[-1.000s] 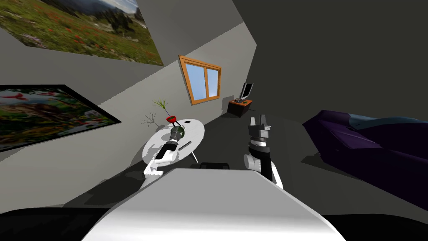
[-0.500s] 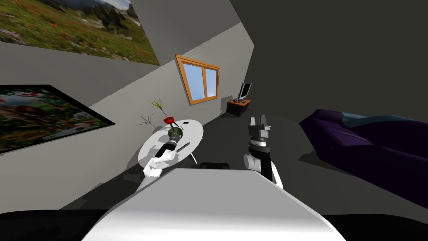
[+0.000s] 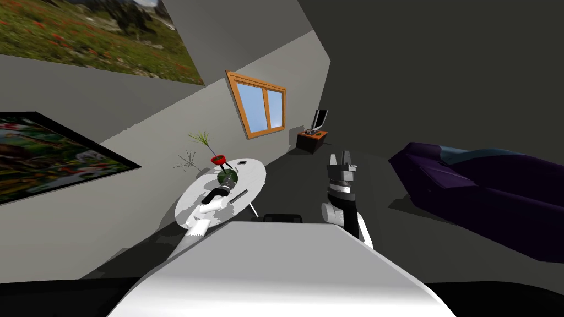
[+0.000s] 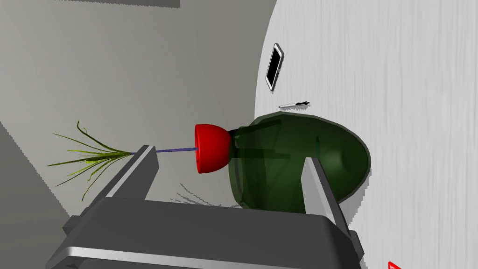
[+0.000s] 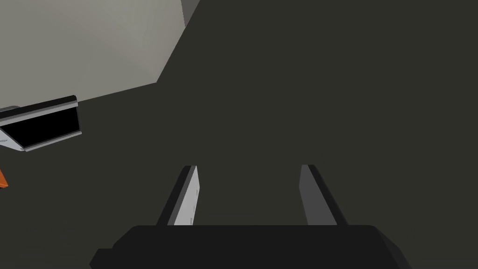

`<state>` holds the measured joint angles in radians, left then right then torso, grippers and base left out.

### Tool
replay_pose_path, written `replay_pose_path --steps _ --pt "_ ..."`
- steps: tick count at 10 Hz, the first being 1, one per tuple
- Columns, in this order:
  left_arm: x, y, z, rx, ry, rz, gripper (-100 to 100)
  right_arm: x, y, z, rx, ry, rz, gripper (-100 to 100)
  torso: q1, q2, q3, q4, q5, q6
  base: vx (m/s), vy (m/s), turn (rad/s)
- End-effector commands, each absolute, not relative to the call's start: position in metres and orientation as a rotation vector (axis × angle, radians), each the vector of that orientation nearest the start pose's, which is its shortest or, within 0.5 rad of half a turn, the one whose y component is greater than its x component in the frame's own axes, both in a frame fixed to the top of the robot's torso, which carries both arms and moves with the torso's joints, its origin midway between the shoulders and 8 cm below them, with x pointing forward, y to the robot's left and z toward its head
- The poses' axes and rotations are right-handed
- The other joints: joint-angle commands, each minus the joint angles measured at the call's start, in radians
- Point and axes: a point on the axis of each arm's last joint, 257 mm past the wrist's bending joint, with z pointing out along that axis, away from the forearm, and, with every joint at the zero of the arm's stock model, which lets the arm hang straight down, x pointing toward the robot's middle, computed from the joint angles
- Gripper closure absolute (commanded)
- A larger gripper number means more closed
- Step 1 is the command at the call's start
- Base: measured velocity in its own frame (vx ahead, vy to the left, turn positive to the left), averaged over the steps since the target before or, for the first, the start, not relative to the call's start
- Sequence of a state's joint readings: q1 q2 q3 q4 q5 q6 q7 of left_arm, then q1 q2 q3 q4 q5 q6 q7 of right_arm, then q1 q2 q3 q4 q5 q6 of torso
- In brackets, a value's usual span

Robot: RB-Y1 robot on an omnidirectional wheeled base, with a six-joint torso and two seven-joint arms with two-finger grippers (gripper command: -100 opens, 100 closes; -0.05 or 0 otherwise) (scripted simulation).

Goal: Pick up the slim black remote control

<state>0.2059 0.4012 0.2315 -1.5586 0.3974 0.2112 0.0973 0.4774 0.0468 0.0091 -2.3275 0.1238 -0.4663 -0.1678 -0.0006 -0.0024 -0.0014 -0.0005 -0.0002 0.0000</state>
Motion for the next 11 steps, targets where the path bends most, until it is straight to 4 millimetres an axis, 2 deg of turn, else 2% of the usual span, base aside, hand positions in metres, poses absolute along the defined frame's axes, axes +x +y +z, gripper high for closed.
replay_pose_path --steps 1,4,6,8,9,10,11 --pt "0.435 0.502 -0.328 -1.691 1.15 -0.85 -100 0.343 -0.264 0.046 0.653 0.579 1.4 0 0.0 0.0 0.0 0.0 0.0 0.0 0.034 -0.007 -0.049" --pt "0.424 0.525 -0.358 -1.819 1.155 -0.787 -100 0.343 -0.264 0.046 0.653 0.579 1.4 0 0.0 0.0 0.0 0.0 0.0 -0.001 0.034 -0.007 -0.067" --pt "0.418 0.528 -0.367 -1.84 1.158 -0.769 -100 0.343 -0.264 0.046 0.653 0.579 1.4 0 0.0 0.0 0.0 0.0 0.0 0.0 0.02 0.0 -0.016" --pt "0.408 0.539 -0.386 -1.915 1.158 -0.728 -100 0.343 -0.264 0.046 0.653 0.579 1.4 0 0.0 0.001 0.001 0.0 0.0 0.0 0.022 -0.006 -0.067" --pt "0.397 0.549 -0.403 -1.986 1.156 -0.691 -100 0.343 -0.264 0.046 0.653 0.579 1.4 0 0.0 0.001 0.0 0.0 0.0 0.0 0.038 -0.005 -0.079" --pt "0.396 0.549 -0.405 -1.989 1.156 -0.688 -100 0.343 -0.264 0.046 0.653 0.579 1.4 0 0.0 0.0 0.0 0.0 0.0 0.0 0.034 -0.002 -0.048" --pt "0.384 0.557 -0.421 -2.058 1.149 -0.651 -100 0.343 -0.264 0.046 0.653 0.579 1.4 0 0.0 0.0 0.0 0.0 0.0 -0.001 0.035 0.001 -0.078"
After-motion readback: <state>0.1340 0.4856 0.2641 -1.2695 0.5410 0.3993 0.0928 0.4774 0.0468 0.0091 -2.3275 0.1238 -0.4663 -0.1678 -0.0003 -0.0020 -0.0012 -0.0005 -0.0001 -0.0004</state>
